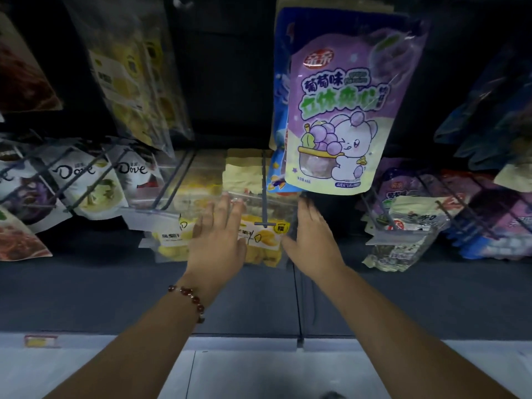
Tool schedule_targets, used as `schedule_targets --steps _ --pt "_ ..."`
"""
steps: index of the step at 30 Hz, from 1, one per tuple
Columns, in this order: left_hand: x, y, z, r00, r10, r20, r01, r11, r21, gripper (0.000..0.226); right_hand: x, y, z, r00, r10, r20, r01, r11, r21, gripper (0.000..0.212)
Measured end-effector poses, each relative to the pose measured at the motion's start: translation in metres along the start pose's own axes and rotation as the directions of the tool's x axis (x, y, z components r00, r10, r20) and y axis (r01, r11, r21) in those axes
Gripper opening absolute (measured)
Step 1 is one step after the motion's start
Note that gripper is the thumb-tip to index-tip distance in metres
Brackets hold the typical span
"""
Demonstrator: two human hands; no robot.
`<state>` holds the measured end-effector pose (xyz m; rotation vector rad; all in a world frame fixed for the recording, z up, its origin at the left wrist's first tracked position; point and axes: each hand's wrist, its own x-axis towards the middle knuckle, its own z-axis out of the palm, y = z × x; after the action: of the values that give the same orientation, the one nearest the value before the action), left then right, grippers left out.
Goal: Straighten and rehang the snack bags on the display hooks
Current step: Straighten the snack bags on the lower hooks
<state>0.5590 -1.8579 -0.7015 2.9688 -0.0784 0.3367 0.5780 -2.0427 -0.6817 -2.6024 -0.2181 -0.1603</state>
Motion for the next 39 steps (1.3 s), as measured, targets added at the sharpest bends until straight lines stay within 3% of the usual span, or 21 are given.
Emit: schedule_targets --steps 3,6,9,14,20,27,32,35,39 --pt "0.008 -0.007 0.004 0.999 -0.037 -0.022 0.036 0.999 -0.025 0.083 0.012 -0.002 0.005 0.993 0.059 -0.1 -0.048 0.993 0.111 0.073" --pt "0.013 -0.013 0.007 0.998 -0.05 -0.025 0.049 0.997 -0.068 0.083 0.024 0.001 0.008 0.976 0.127 -0.176 -0.08 0.964 0.254 0.045" --pt "0.016 -0.012 0.009 0.999 -0.043 -0.008 0.042 0.995 -0.087 0.082 0.033 0.006 0.008 0.965 0.234 -0.118 -0.141 0.844 0.517 0.009" --pt "0.013 -0.014 0.007 0.999 -0.03 0.034 0.033 0.996 -0.078 0.081 0.03 0.007 0.005 0.976 0.217 0.011 -0.176 0.762 0.623 0.016" --pt "-0.005 -0.006 -0.009 0.995 0.012 0.099 -0.006 0.998 -0.056 0.083 0.0 0.003 -0.01 0.983 0.159 0.092 -0.183 0.809 0.559 0.013" --pt "-0.04 -0.002 -0.027 0.995 0.084 0.056 -0.077 0.99 -0.115 0.079 -0.051 -0.002 -0.036 0.99 0.074 0.123 -0.129 0.833 0.538 0.013" --pt "-0.067 -0.002 -0.049 0.999 0.041 0.004 -0.04 0.978 -0.206 0.077 -0.08 -0.004 -0.049 0.98 0.01 0.197 -0.107 0.867 0.487 0.012" --pt "-0.081 -0.01 -0.06 0.999 0.049 0.004 -0.047 0.976 -0.212 0.054 -0.093 -0.011 -0.056 0.976 -0.012 0.216 -0.098 0.865 0.491 0.013" --pt "-0.107 -0.018 -0.073 0.996 0.058 0.071 -0.029 0.934 -0.355 0.02 -0.11 -0.025 -0.063 0.978 -0.023 0.206 -0.088 0.853 0.515 0.011"
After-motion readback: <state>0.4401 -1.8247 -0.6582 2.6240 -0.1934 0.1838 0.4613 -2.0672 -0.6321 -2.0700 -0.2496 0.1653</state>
